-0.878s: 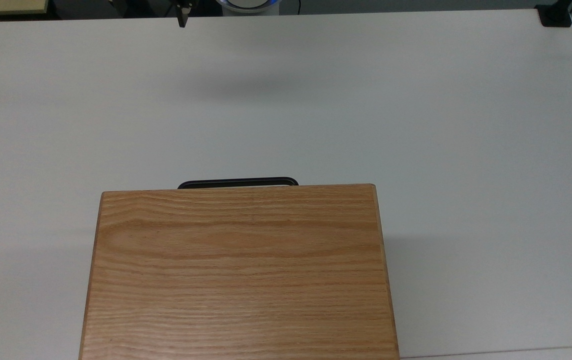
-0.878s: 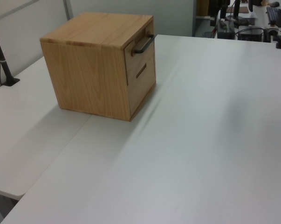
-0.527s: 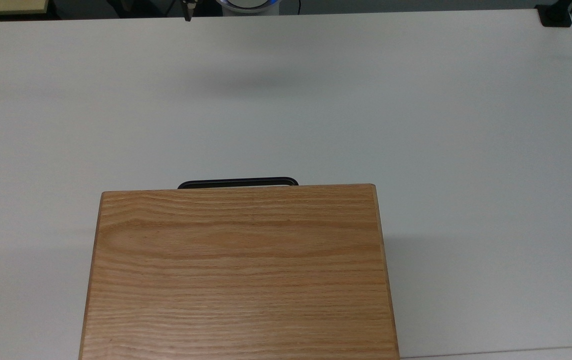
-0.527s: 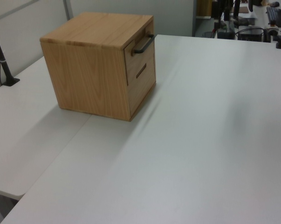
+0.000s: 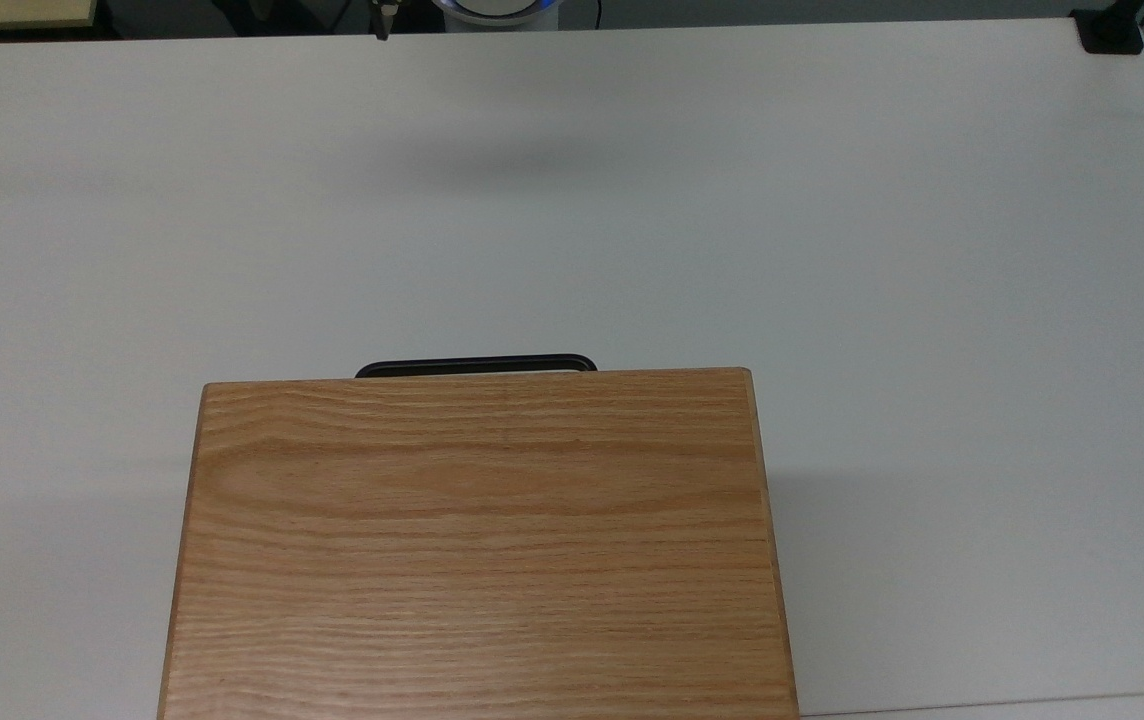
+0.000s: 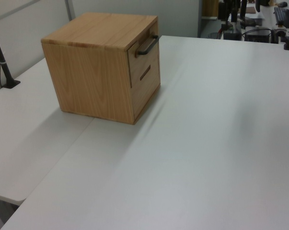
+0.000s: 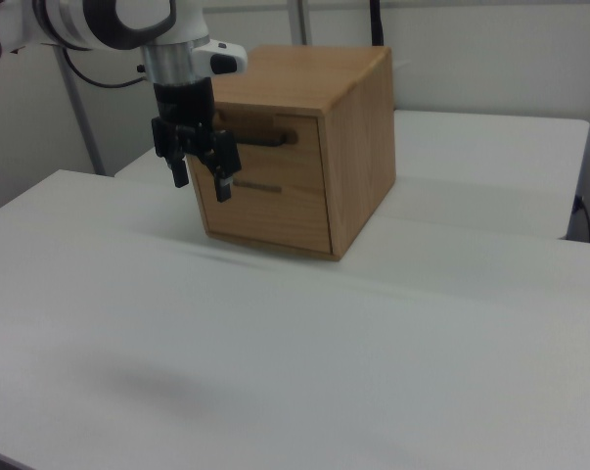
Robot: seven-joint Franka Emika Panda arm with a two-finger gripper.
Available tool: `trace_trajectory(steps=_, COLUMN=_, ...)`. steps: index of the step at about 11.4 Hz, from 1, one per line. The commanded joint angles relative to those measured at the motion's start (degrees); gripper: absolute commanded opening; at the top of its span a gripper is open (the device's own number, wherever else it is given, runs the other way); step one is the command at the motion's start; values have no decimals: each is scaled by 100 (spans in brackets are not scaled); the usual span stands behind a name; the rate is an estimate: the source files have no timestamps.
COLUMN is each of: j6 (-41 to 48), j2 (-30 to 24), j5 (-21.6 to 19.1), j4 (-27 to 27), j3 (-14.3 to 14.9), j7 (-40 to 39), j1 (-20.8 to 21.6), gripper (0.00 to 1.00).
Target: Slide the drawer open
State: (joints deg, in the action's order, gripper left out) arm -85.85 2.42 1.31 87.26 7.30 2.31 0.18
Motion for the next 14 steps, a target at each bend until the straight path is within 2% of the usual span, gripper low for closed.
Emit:
trace_trajectory(steps=1, j6=139, j2=-58, j5=1, j4=36, j3=-18, j7=-117, j1=34, gripper=100)
trace_trajectory(steps=5, j6=113, j2=-31, j5=27, j4=37, j3=-27, j7=-204, j1=34, gripper=100)
trace_trajectory(steps=9, j6=86, j2=-22, j5=36, j4=19, j3=-18, j7=-697, j1=17, gripper=100)
trace_trajectory(steps=14, j6=33, j2=13, j5=-43, j4=19, j3=-27, j7=-435, j1=26, gripper=100)
